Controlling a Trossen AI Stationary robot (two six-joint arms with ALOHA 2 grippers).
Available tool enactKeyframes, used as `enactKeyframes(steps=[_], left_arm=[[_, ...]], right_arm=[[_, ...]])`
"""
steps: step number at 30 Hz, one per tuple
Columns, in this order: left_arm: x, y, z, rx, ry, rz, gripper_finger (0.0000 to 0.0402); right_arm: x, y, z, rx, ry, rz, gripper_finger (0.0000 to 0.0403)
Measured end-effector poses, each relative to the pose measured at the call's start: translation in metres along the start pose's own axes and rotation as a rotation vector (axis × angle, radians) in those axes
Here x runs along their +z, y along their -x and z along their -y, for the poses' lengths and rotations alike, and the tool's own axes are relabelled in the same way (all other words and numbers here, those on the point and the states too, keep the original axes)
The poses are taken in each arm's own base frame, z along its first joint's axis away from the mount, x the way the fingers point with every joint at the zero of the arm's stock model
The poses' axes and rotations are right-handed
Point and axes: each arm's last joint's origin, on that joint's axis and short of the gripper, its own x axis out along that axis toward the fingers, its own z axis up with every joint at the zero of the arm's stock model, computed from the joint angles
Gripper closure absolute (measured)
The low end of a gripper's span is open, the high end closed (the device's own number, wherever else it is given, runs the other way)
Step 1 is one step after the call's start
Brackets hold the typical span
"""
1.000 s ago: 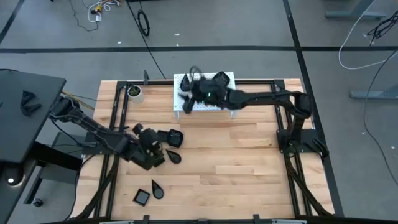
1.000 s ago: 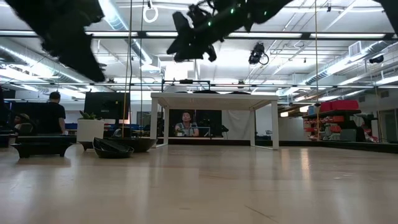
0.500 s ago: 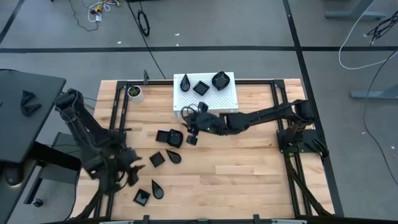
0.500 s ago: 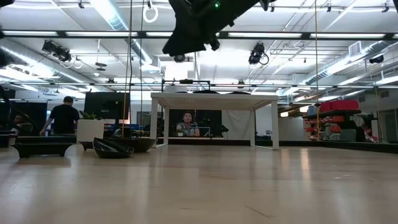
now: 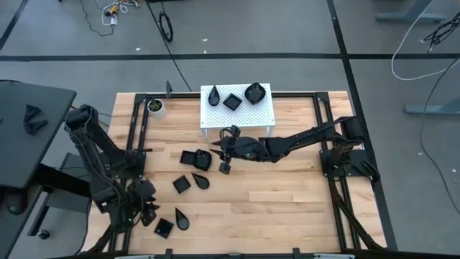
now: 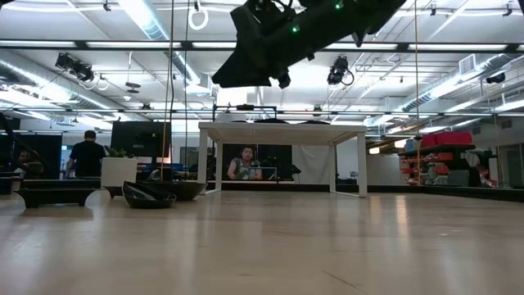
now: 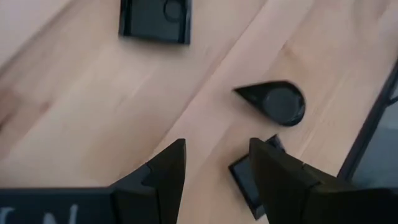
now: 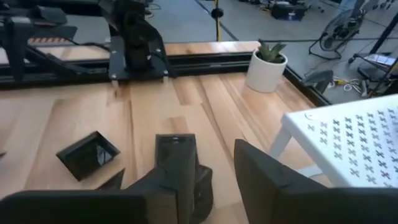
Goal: Pick & Place Mini shaped plates
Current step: Stack the black square plate on top of the other black square plate on the shelf
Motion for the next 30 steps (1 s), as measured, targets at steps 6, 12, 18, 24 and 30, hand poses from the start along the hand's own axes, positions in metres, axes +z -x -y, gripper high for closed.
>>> enactKeyframes(steps=[6,12,18,24,30], left_arm=[[-0.007,-0.004,0.007,-0.023,0.09,-0.1,0.022],[-0.025,-0.011,0.016,-0.056,0.115,-0.177,0.022],[-0.041,-0.019,0.018,-0.013,0.248,-0.224,0.022],[-0.044,-0.033,0.028,-0.039,0.362,-0.226,0.022],[-0.044,-0.05,0.03,-0.039,0.394,-0.279,0.022]], right_arm=[[-0.005,0.01,-0.002,-0.012,0.061,-0.056,0.0288],[-0.009,0.028,0.006,-0.104,0.08,-0.107,0.0288],[-0.016,0.027,0.005,-0.088,0.062,-0.064,0.0288],[-0.018,0.031,0.003,-0.084,0.073,-0.079,0.0288],[-0.007,0.05,-0.005,-0.089,0.134,-0.074,0.0288]])
